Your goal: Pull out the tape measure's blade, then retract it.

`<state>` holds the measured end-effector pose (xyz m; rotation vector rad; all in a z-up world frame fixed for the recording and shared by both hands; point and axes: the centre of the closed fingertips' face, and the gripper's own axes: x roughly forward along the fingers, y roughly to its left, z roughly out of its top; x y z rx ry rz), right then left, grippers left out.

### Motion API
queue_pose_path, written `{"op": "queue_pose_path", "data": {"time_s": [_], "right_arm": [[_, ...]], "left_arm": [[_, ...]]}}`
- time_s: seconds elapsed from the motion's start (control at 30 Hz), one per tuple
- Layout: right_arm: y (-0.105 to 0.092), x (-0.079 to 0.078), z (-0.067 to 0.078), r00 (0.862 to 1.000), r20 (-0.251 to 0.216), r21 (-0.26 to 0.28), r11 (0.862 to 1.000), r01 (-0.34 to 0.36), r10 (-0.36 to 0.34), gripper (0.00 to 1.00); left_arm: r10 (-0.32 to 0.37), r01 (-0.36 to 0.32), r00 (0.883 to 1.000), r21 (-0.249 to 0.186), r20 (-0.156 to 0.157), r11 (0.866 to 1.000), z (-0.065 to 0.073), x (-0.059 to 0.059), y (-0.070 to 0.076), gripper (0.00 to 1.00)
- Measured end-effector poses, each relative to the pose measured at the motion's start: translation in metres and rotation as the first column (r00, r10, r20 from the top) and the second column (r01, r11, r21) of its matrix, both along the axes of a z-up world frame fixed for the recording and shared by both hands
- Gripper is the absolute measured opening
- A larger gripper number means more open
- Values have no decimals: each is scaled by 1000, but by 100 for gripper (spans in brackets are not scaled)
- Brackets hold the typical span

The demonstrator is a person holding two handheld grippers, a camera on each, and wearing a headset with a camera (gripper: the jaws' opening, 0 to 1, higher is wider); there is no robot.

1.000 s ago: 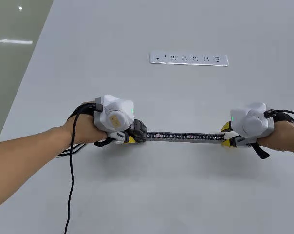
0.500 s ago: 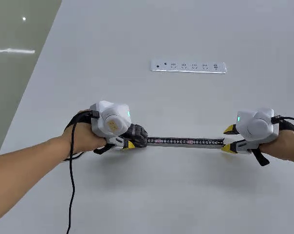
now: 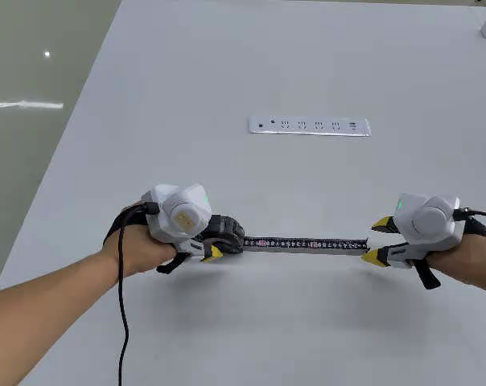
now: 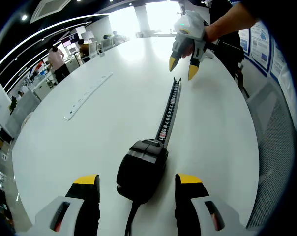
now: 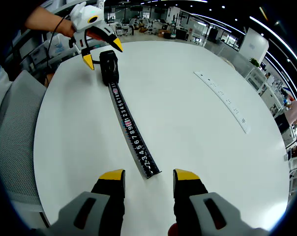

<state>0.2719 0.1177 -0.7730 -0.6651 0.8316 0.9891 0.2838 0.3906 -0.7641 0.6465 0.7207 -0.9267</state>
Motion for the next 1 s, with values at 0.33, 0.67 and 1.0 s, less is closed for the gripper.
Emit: {"op": "queue_pose_path", "data": {"time_s": [0.33,0.67,1.0], "right_arm": [[3,-10,8,992,-1,95,988,125,-126,44],[-5,-17,12,969,3,160,957,242,-246,54],[1,-26,21,934,4,251,905,345,-357,62]], "left_arm": [[124,-125,992,-46,-13,991,6,-15,8,63],[251,-252,968,-86,-21,964,11,-25,16,67],[350,-353,936,-127,-42,927,14,-40,18,68]]}}
